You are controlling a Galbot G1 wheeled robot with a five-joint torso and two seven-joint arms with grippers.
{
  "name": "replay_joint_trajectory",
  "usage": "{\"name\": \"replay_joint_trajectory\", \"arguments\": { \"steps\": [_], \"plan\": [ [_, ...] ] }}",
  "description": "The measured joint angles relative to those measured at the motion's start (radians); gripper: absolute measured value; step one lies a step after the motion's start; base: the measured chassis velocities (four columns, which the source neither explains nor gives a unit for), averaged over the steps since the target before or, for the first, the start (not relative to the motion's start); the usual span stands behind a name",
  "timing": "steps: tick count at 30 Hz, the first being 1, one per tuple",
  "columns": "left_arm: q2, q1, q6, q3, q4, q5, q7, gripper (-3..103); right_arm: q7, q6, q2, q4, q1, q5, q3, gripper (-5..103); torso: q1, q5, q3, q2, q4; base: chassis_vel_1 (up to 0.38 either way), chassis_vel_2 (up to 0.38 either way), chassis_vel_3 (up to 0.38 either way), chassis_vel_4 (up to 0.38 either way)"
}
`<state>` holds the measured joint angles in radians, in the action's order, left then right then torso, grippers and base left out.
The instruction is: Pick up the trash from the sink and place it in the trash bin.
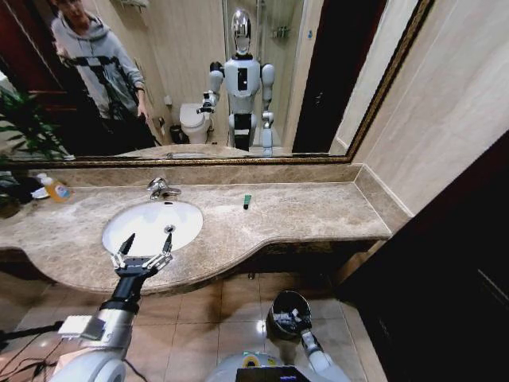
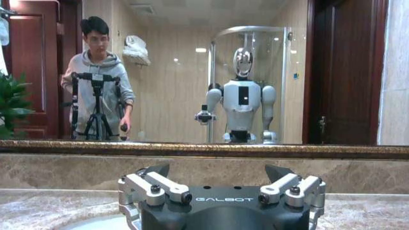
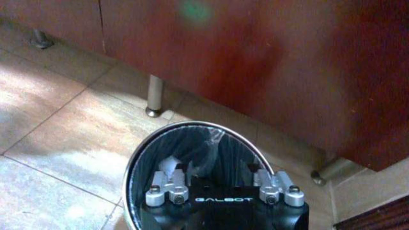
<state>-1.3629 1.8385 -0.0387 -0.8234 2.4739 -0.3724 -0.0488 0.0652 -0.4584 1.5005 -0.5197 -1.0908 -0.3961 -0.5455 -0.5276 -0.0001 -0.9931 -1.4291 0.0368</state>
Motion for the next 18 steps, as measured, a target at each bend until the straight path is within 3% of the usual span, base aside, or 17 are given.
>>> {"name": "replay_joint_trajectory", "arguments": {
  "steps": [1,8,10,13,18],
  "plan": [
    [0.0,0.0,0.0,0.0,0.0,0.0,0.0,100,0.0,0.0,0.0,0.0,0.0,0.0,0.0,52,0.0,0.0,0.0,0.0,0.0,0.0,0.0,0.0,0.0],
    [0.0,0.0,0.0,0.0,0.0,0.0,0.0,100,0.001,0.0,0.007,-0.008,-0.018,0.005,-0.001,84,0.0,0.0,0.0,0.0,0.0,0.0,0.0,0.0,0.0],
    [0.0,0.0,0.0,0.0,0.0,0.0,0.0,100,0.002,0.0,0.007,-0.008,-0.019,0.005,-0.001,84,0.0,0.0,0.0,0.0,0.0,0.0,0.0,0.0,0.0],
    [0.0,0.0,0.0,0.0,0.0,0.0,0.0,100,0.008,0.0,0.006,-0.025,-0.033,0.009,-0.002,98,0.0,0.0,0.0,0.0,0.0001,0.0,0.0,0.0,0.0],
    [0.0,0.0,0.0,0.0,0.0,0.0,0.0,100,0.019,-0.002,0.006,-0.117,-0.086,0.026,-0.003,100,0.0,0.0001,0.0,0.0,0.0002,0.0,0.0,0.0,0.0]
  ]
}}
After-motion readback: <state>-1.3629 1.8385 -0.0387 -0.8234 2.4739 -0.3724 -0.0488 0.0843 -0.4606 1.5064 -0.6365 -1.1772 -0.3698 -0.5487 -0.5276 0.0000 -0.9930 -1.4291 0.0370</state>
